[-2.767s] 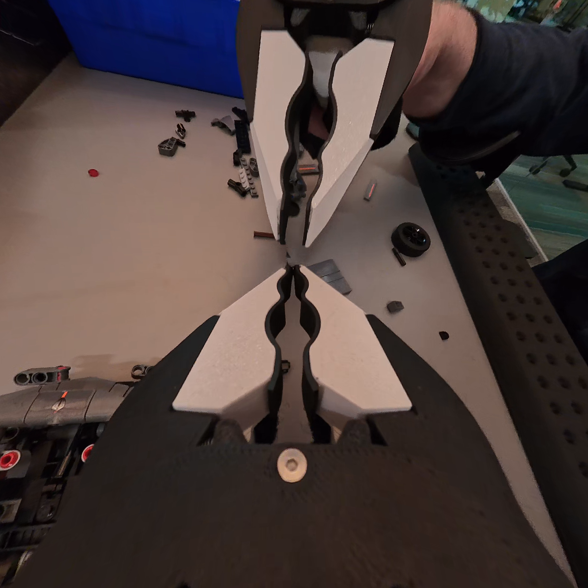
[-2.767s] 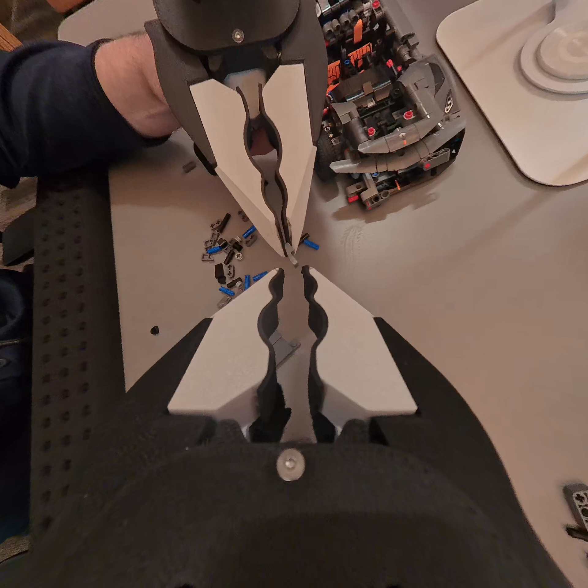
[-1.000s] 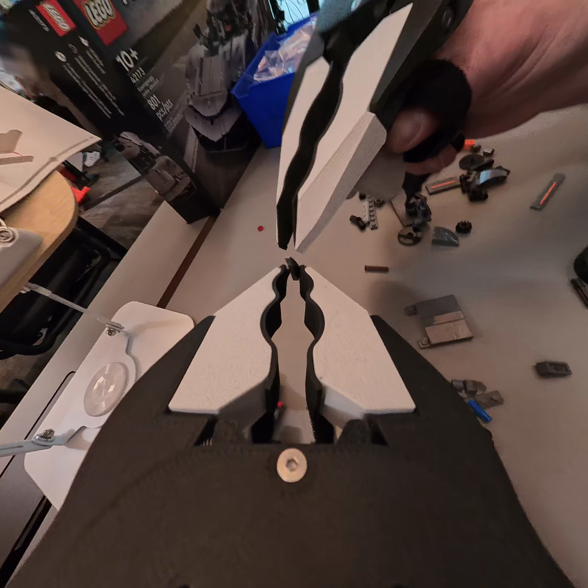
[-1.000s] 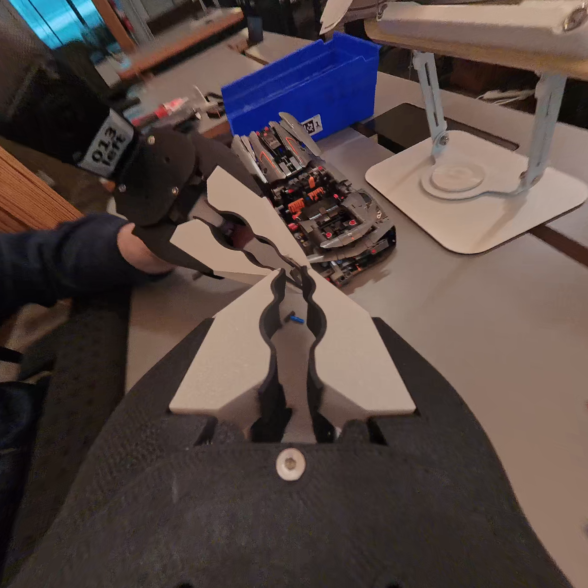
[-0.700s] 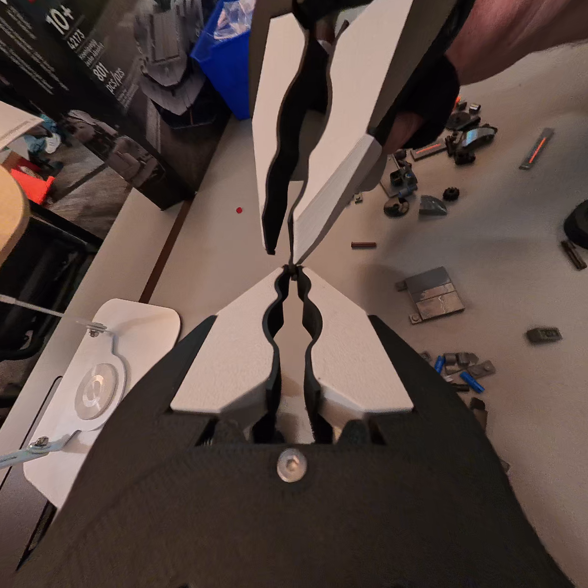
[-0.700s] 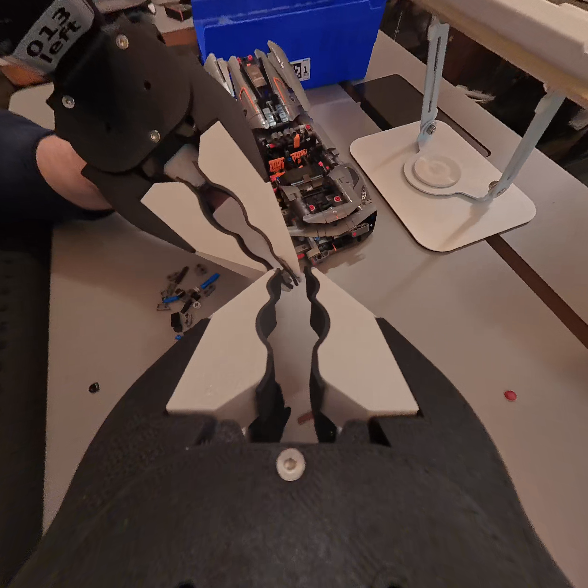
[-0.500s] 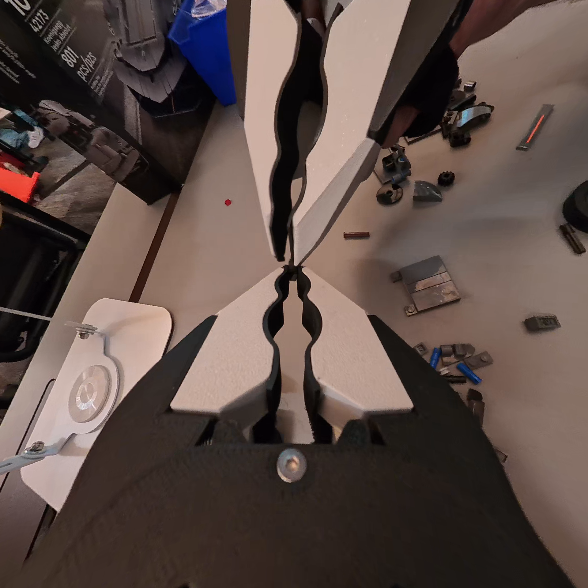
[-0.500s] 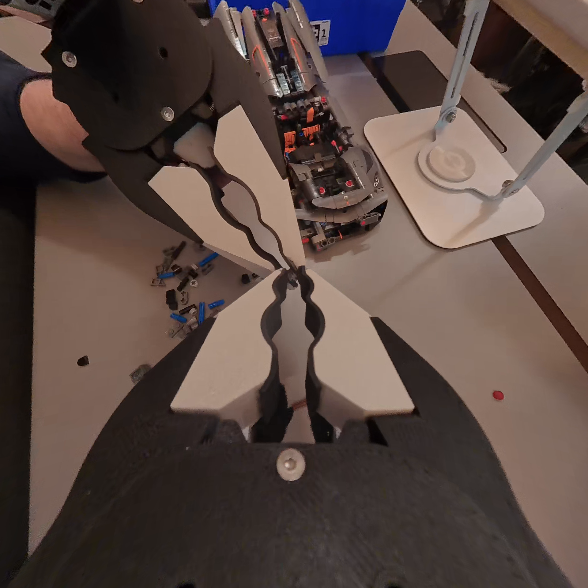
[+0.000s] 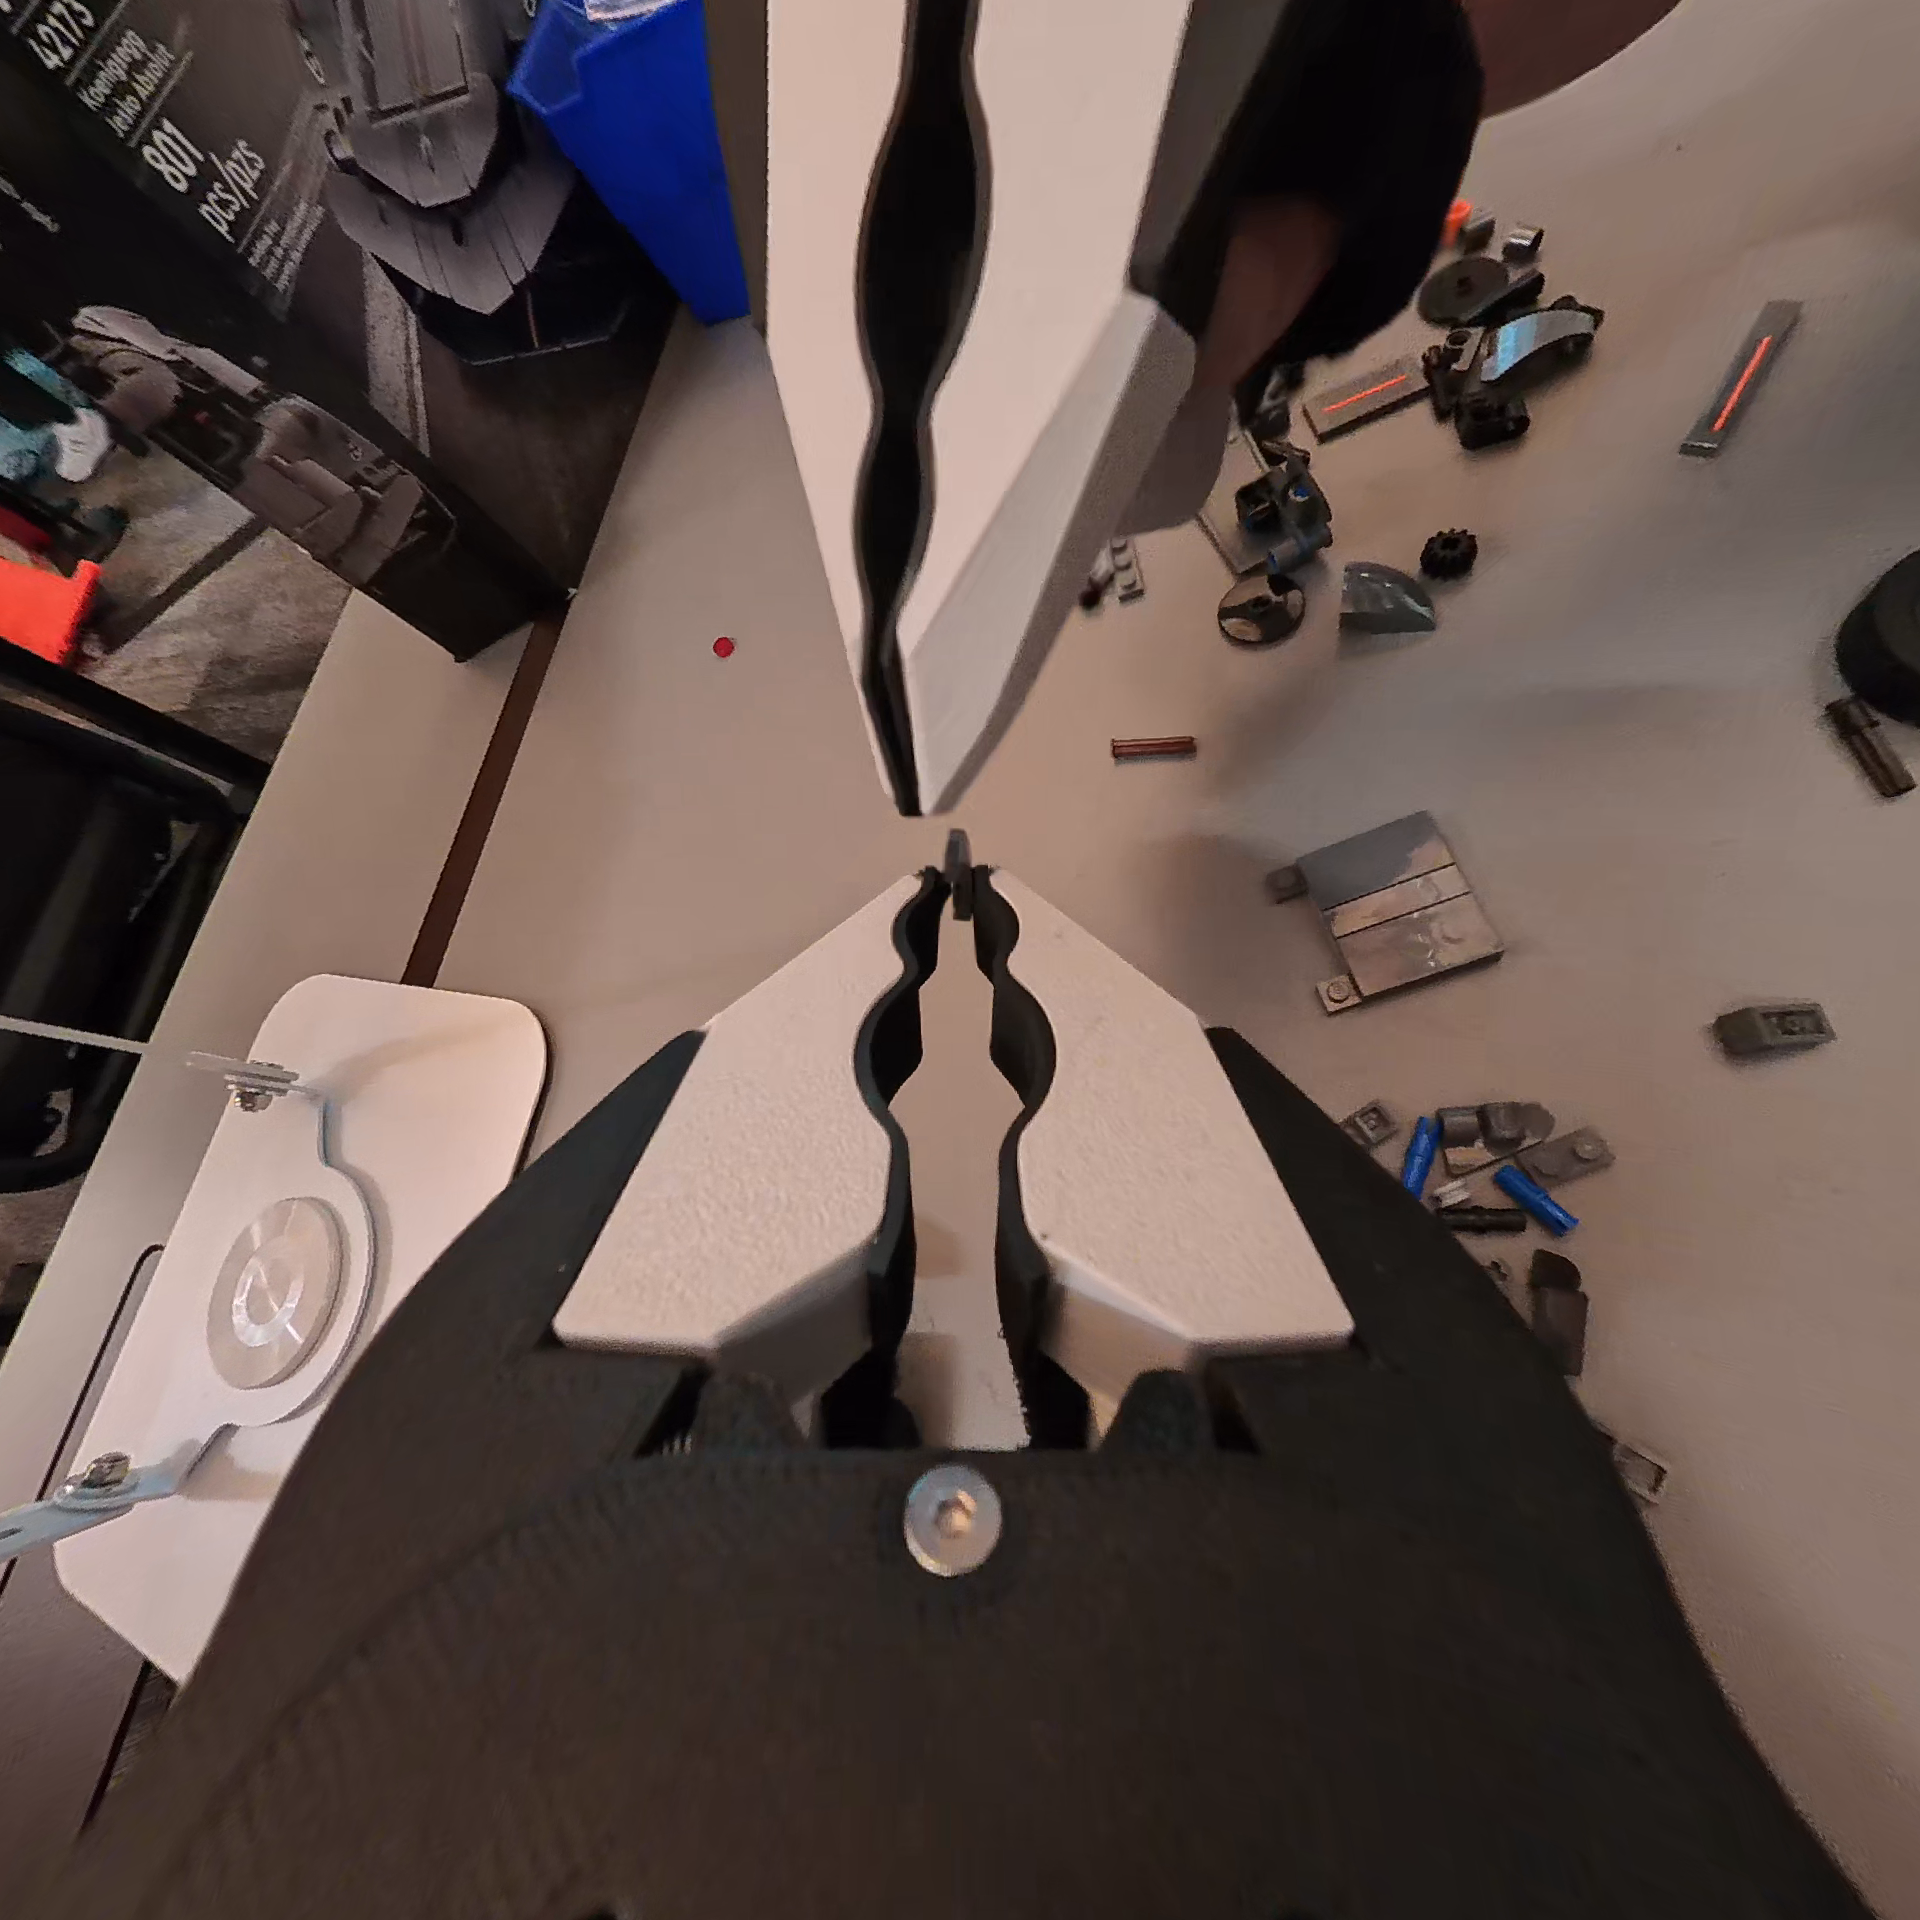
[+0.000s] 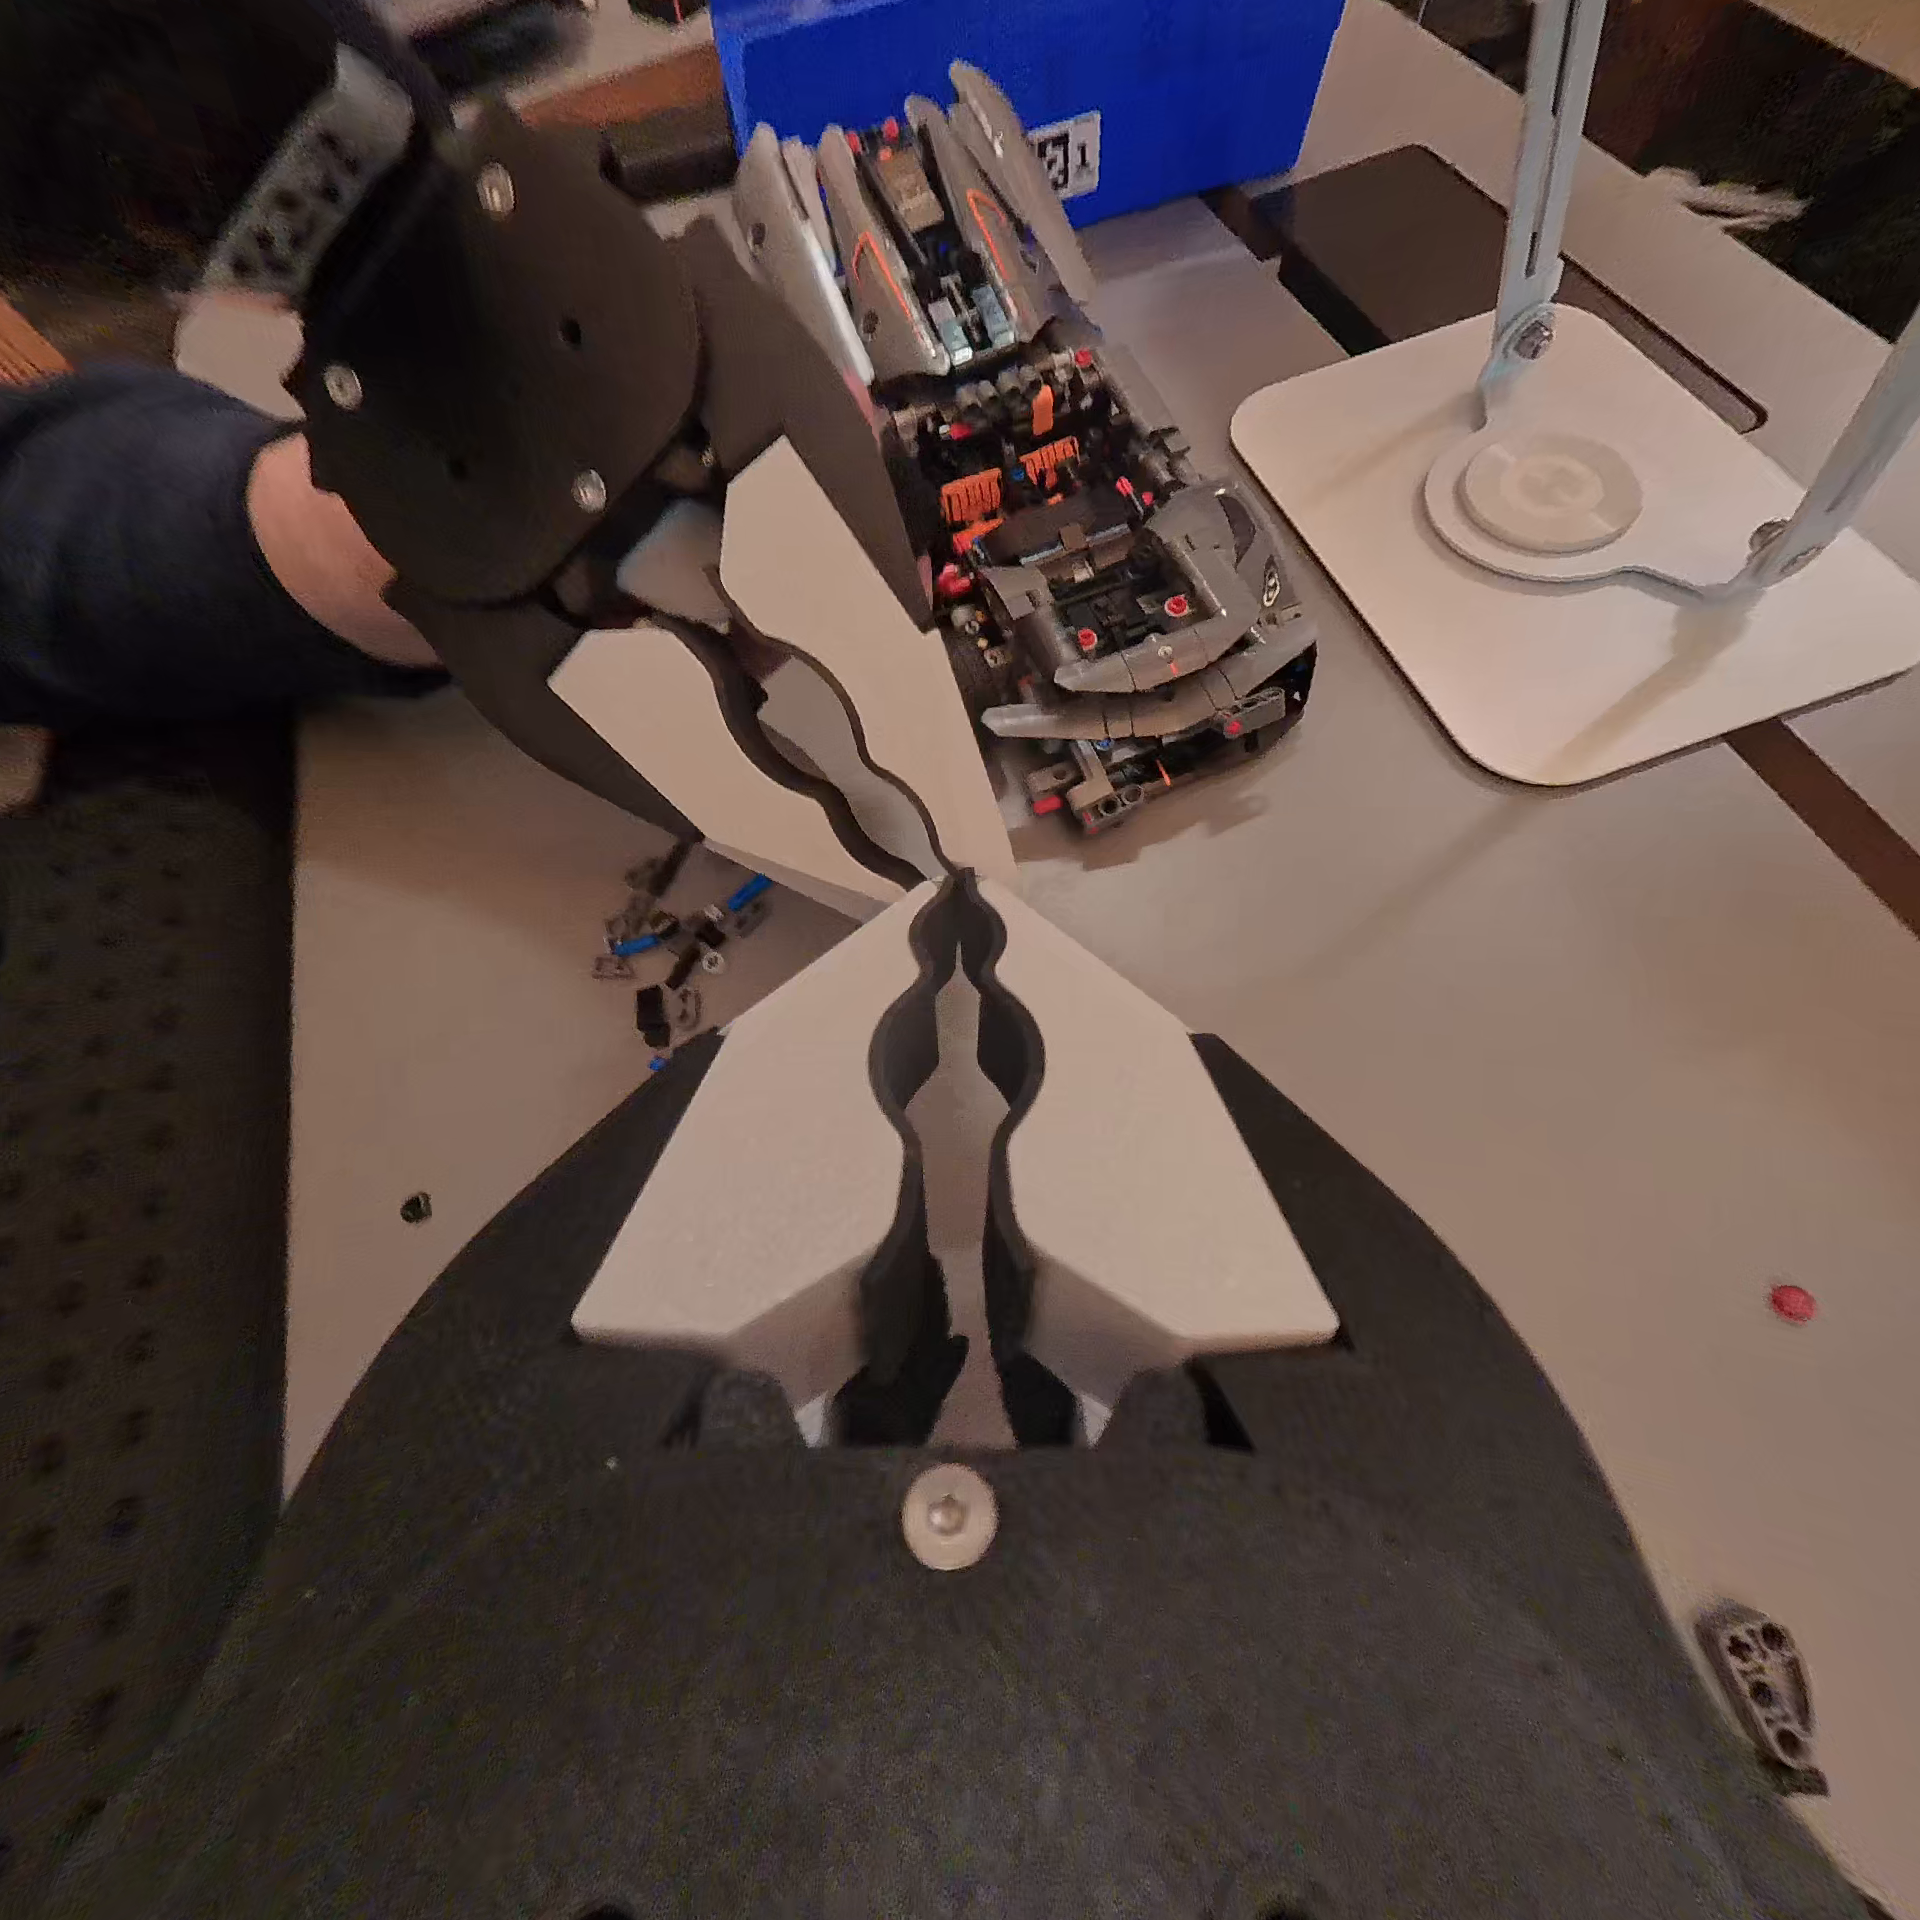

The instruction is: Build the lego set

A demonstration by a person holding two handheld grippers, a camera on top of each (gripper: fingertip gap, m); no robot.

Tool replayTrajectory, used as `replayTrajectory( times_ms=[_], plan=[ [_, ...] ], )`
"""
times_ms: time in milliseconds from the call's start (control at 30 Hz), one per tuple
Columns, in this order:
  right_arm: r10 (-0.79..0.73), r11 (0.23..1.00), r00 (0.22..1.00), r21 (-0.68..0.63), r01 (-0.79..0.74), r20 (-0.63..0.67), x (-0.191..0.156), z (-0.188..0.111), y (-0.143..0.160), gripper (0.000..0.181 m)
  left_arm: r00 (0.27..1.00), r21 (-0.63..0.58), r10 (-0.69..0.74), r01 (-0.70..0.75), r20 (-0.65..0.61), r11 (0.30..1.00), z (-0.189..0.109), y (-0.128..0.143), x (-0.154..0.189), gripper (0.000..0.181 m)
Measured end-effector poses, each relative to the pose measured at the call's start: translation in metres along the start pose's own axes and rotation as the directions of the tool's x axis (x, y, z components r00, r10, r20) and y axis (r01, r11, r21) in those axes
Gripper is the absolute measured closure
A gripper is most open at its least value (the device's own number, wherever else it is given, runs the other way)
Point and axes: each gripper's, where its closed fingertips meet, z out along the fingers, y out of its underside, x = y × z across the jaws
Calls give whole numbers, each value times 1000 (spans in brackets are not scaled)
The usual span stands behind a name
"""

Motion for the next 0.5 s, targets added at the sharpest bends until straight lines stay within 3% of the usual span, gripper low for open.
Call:
replayTrajectory(
  times_ms=[200, 333, 500],
  plan=[
    [50, 998, 998, 23, -51, 28, 0, -3, -2, 181, 1000, 13, -8, 8, -8, 1000, 1, 0, 1, 180],
    [-109, 992, 993, -73, 106, -38, 2, -3, 8, 171, 1000, 13, -14, 14, -10, 1000, 0, 0, 0, 180],
    [-334, 933, 938, -174, 315, -90, -1, 2, 17, 172, 999, 15, 5, -5, -42, 1000, -1, -1, 5, 180]
  ],
)
